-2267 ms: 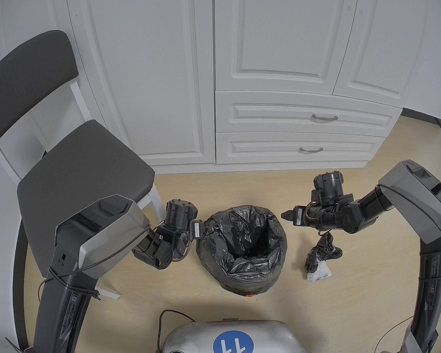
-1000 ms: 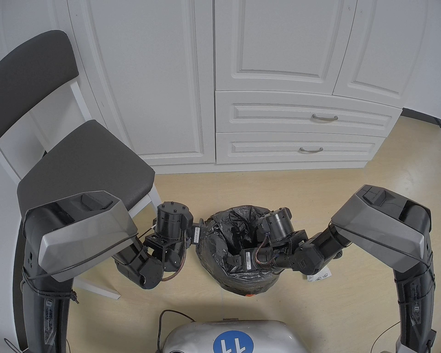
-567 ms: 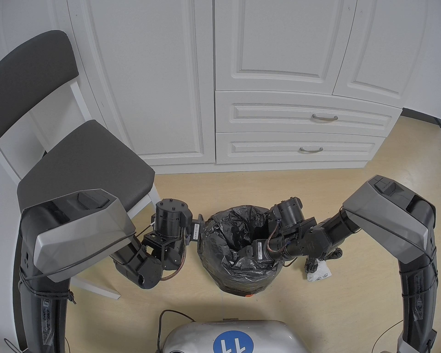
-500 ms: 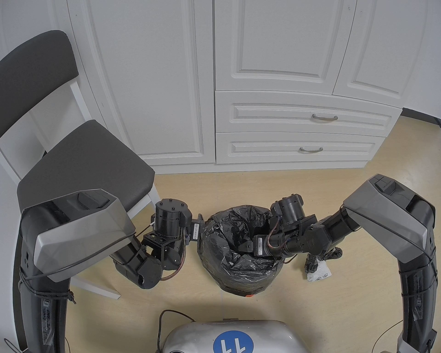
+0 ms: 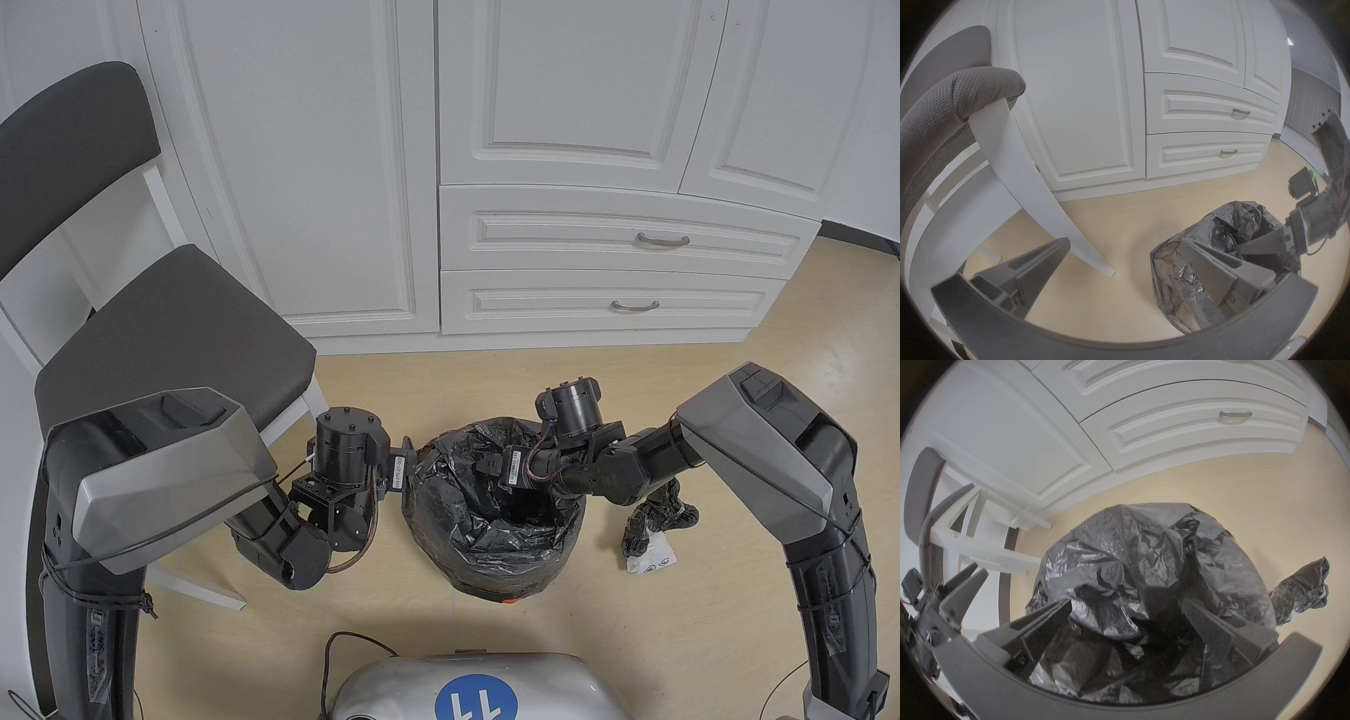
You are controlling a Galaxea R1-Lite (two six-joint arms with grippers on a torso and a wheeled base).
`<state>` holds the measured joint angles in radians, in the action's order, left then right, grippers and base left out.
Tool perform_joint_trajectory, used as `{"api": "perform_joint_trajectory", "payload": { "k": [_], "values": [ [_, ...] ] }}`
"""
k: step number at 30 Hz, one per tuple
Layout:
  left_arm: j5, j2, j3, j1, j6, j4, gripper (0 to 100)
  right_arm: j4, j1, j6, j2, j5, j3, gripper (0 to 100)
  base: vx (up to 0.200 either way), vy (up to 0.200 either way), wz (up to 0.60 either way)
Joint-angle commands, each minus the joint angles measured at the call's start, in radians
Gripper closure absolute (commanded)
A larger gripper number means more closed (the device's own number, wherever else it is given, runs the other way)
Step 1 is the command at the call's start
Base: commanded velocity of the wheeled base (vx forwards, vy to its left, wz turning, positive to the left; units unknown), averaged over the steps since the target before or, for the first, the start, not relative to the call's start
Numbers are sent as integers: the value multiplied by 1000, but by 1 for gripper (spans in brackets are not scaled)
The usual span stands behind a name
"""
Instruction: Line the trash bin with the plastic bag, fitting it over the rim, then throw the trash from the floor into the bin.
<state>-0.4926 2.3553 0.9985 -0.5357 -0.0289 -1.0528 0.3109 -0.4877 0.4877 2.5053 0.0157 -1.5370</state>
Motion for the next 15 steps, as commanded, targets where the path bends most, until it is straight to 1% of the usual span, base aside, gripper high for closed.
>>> {"api": "perform_joint_trajectory", "payload": {
  "k": [1, 4, 6, 8, 11, 15],
  "values": [
    [0, 9, 0, 7, 0, -9, 0, 17, 3, 38, 76, -28, -89, 0, 0, 0, 0],
    [0, 9, -1, 10, -5, -9, 0, 48, 1, 66, 106, -51, -149, 0, 0, 0, 0],
    [0, 9, -1, 10, -5, -9, 0, 48, 1, 66, 106, -51, -149, 0, 0, 0, 0],
    [0, 7, -6, 17, -8, -10, 0, 83, 3, 81, 121, -62, -199, 0, 0, 0, 0],
    [0, 9, -8, 17, -8, -19, 0, 114, 3, 86, 125, -62, -212, 0, 0, 0, 0],
    [0, 9, -20, 16, -8, -30, 0, 221, -3, 81, 129, -53, -219, 0, 0, 0, 0]
  ]
}}
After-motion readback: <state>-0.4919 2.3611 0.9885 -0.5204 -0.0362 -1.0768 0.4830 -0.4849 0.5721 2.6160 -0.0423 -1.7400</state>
